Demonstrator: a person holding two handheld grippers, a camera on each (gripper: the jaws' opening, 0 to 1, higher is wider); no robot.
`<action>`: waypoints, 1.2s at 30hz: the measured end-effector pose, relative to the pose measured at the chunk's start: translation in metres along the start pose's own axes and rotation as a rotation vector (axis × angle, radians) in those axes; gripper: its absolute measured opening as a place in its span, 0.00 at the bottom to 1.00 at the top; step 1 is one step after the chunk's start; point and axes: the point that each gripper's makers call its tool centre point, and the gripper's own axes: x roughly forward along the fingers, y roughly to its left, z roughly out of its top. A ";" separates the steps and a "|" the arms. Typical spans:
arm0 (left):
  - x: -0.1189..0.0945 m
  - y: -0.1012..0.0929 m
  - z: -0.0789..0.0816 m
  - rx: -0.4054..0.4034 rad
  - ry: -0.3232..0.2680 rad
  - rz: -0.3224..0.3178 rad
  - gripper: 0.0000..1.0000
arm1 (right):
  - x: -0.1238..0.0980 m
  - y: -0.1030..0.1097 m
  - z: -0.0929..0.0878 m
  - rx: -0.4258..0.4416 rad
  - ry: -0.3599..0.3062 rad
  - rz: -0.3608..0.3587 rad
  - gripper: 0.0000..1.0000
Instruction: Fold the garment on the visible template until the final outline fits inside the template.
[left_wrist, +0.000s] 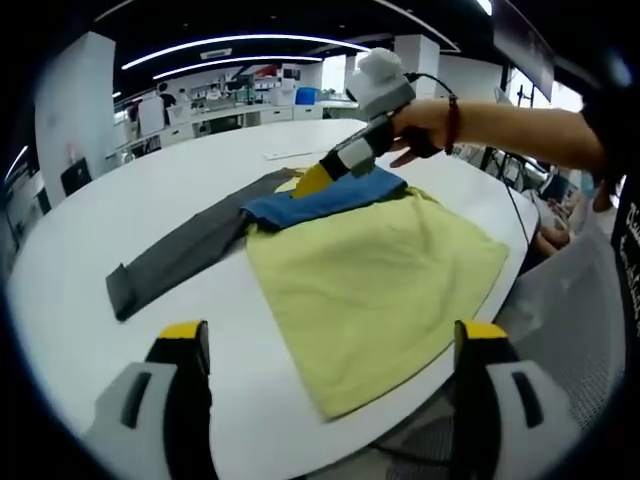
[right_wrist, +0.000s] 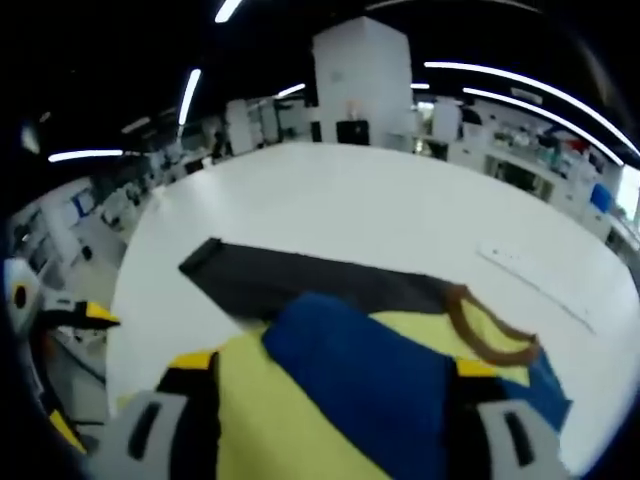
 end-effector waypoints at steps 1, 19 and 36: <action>0.000 0.001 0.001 0.000 -0.004 0.001 0.99 | -0.003 -0.003 -0.001 0.000 -0.001 -0.007 0.99; 0.010 0.036 0.028 -0.005 -0.053 0.042 0.96 | -0.075 -0.052 -0.038 0.024 -0.037 -0.092 0.94; 0.054 0.057 0.051 -0.040 -0.068 0.045 0.62 | -0.117 -0.096 -0.084 -0.019 -0.041 -0.248 0.58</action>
